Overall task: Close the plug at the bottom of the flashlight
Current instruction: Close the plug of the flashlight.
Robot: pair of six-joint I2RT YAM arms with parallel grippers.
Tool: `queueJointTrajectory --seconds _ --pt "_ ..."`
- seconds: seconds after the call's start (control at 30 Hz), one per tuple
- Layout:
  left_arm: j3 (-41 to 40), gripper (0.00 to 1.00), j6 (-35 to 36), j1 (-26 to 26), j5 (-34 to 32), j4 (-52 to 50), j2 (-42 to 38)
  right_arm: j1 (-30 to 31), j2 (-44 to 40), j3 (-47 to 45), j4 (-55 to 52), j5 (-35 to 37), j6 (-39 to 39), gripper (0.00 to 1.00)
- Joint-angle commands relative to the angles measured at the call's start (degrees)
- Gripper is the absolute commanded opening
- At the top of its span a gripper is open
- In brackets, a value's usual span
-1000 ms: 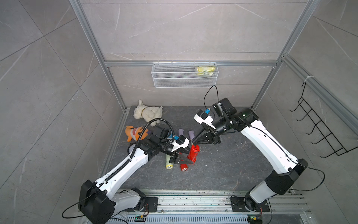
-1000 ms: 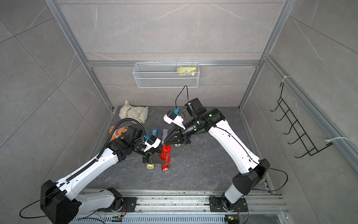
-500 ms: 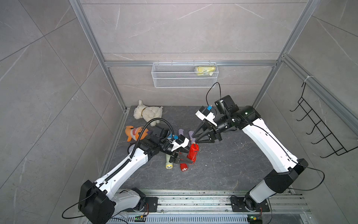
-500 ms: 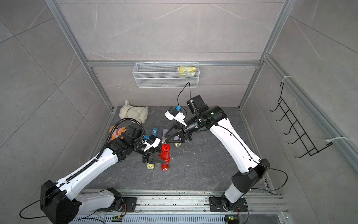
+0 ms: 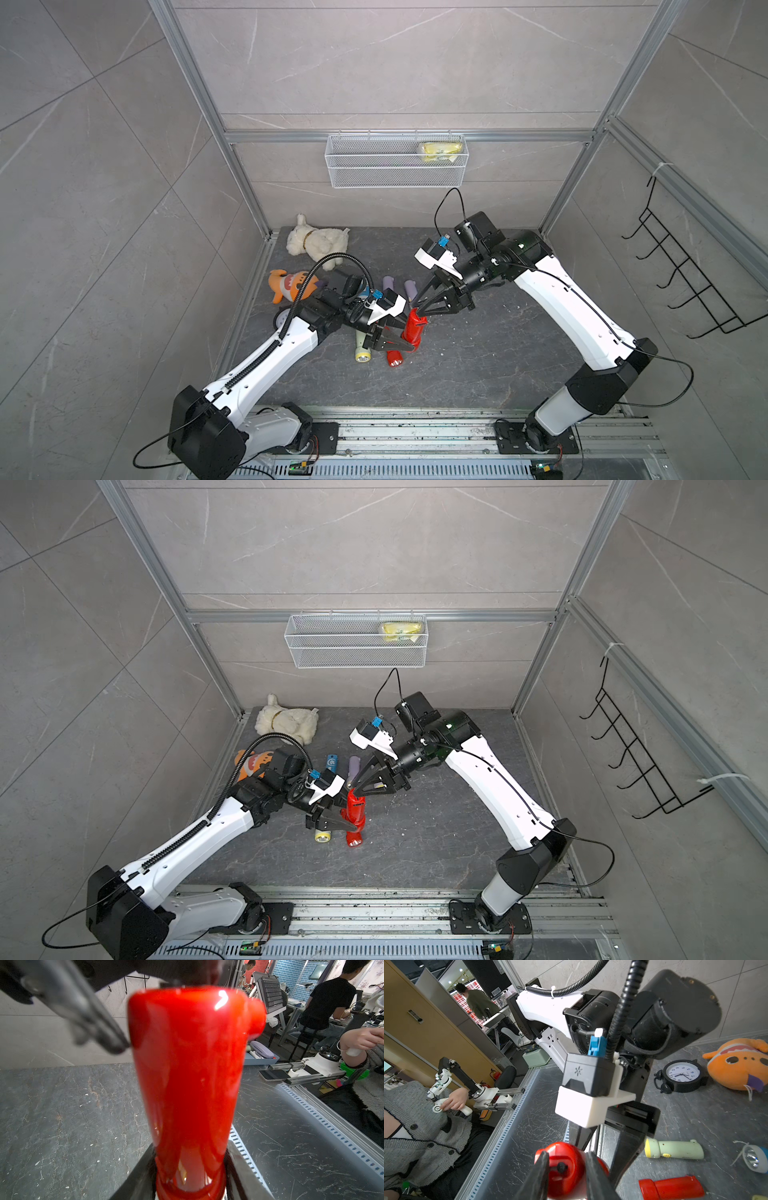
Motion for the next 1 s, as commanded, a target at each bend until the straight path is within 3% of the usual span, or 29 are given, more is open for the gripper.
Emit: queueJointTrajectory --seconds 0.0,0.27,0.63,0.97 --pt "0.8 0.00 -0.1 0.4 2.7 1.5 -1.1 0.2 1.5 -0.2 -2.1 0.6 -1.6 0.28" --pt "0.8 0.00 0.1 0.5 2.5 1.4 -0.9 0.2 2.9 0.5 -3.0 0.8 -2.4 0.18" --pt "0.7 0.00 0.4 0.6 2.9 1.2 -1.1 0.1 4.3 2.3 -3.3 0.8 -2.7 0.11" --pt "0.3 0.00 0.5 0.6 3.2 1.2 -1.1 -3.9 6.3 5.1 0.3 -3.0 0.6 0.16"
